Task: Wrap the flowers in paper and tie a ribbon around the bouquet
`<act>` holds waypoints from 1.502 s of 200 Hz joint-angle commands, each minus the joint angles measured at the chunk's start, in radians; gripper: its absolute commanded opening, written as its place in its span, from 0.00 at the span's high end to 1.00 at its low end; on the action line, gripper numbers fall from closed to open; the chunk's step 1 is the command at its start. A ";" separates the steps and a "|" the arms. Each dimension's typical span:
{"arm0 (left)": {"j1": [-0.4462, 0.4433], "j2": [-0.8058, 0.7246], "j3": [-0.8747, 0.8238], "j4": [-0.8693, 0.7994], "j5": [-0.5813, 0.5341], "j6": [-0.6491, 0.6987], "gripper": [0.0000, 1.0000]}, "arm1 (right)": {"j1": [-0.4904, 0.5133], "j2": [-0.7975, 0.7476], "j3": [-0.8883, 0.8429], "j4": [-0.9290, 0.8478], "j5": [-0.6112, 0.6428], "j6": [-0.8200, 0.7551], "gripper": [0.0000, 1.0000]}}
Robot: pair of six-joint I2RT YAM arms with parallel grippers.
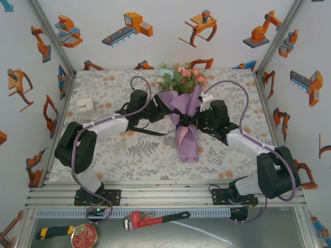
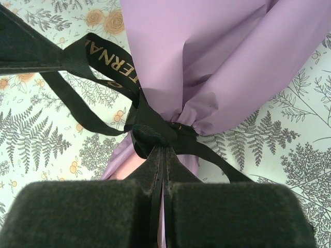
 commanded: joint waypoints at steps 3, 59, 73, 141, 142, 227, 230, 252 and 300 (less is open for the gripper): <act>0.001 0.060 0.018 0.153 0.130 -0.059 0.40 | -0.003 -0.004 0.009 0.005 -0.008 -0.013 1.00; 0.001 0.139 -0.022 0.470 0.217 -0.261 0.40 | -0.003 0.004 0.012 0.005 -0.022 -0.013 1.00; 0.000 0.072 -0.038 0.383 0.165 -0.189 0.40 | -0.003 0.009 0.012 0.008 -0.022 -0.012 1.00; -0.048 -0.046 0.046 -0.054 -0.069 0.076 0.28 | -0.003 0.027 0.024 0.029 -0.026 0.008 1.00; -0.049 -0.045 0.047 -0.054 -0.068 0.073 0.28 | -0.002 0.026 0.024 0.029 -0.027 0.009 1.00; -0.077 0.073 0.161 -0.057 -0.042 0.036 0.72 | -0.001 0.051 0.038 0.029 -0.049 0.028 1.00; -0.075 0.075 0.159 -0.058 -0.045 0.035 0.78 | 0.000 0.051 0.038 0.029 -0.046 0.028 1.00; -0.057 0.059 0.109 -0.050 -0.056 0.012 1.00 | -0.001 0.044 0.040 0.016 0.000 0.033 1.00; -0.001 -0.009 0.011 -0.049 -0.071 -0.001 1.00 | -0.003 0.023 0.033 -0.058 0.135 -0.011 1.00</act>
